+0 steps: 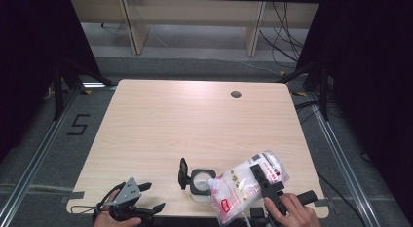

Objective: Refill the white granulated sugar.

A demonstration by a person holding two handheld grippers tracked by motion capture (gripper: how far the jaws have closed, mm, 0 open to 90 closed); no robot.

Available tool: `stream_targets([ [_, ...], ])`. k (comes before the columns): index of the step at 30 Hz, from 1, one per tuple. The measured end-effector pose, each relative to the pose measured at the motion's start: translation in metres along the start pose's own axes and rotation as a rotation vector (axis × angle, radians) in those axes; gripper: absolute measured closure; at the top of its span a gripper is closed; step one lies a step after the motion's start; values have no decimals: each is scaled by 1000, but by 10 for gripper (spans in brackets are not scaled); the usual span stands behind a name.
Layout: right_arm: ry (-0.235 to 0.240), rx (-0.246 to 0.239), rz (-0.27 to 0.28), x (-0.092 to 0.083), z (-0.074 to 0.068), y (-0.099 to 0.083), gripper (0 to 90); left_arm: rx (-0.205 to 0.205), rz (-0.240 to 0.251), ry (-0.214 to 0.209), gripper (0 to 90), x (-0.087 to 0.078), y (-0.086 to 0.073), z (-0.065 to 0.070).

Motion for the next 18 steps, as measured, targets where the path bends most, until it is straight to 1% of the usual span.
stream_targets([
  [1, 3, -2, 0, 0, 0, 0, 466, -7, -5, 3, 182, -1, -1, 1],
  [2, 1, -1, -2, 0, 0, 0, 467, -19, 9, -2, 182, 0, 0, 2],
  [3, -1, -6, 2, 0, 1, 0, 466, -12, -3, 1, 182, 0, -1, 0],
  [4, -7, -21, 12, 1, 3, 0, 467, 12, 4, -6, 182, 0, 1, -1],
  [5, -2, -22, 11, 2, 3, -1, 467, 9, 3, -5, 182, 1, 1, -1],
  [6, -3, -21, 7, 2, 3, -1, 467, -10, -3, -3, 182, 2, 0, 1],
  [7, 11, 69, -27, -1, -5, -5, 467, -29, 15, -3, 182, 3, 1, 3],
  [8, -3, -27, 4, 1, 3, -4, 467, -10, 1, -3, 182, 1, 0, 2],
  [9, 0, 13, -9, 0, 0, -6, 467, 19, -2, -2, 182, 1, 0, 1],
  [10, 0, 13, -9, 0, 0, -6, 467, 22, -7, 2, 182, 0, 0, 0],
  [11, -1, -15, -1, 0, 2, -6, 467, 1, 13, -2, 182, 1, 1, 2],
  [12, -2, -24, -4, 0, 4, -7, 467, -24, 5, 4, 182, 0, 0, 1],
  [13, -2, -24, -4, 0, 4, -7, 467, -16, 0, 3, 182, -1, 0, 0],
  [14, -2, -15, -8, 0, 3, -7, 467, -24, 4, 4, 182, 0, 0, 0],
  [15, -6, -10, 0, 0, 4, -7, 467, 3, 1, 5, 182, 0, 0, -1],
  [16, -9, -14, 3, -1, 5, -5, 467, -12, -4, 8, 182, 0, -1, 0],
  [17, -9, -14, 3, -1, 5, -5, 467, -22, 6, 5, 182, 0, 0, 2],
  [18, -1, -2, -8, -1, 2, -6, 467, -13, 0, 3, 182, -1, 0, 2],
])
Point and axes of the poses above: each handheld gripper's, and its own axes: x roughly forward along the jaws, y roughly out of its top, z roughly to its right, the point moved 10 cm from there along x, roughly forward along the jaws, and after that the axes turned 4 degrees about -x, right-handed, at the moved point
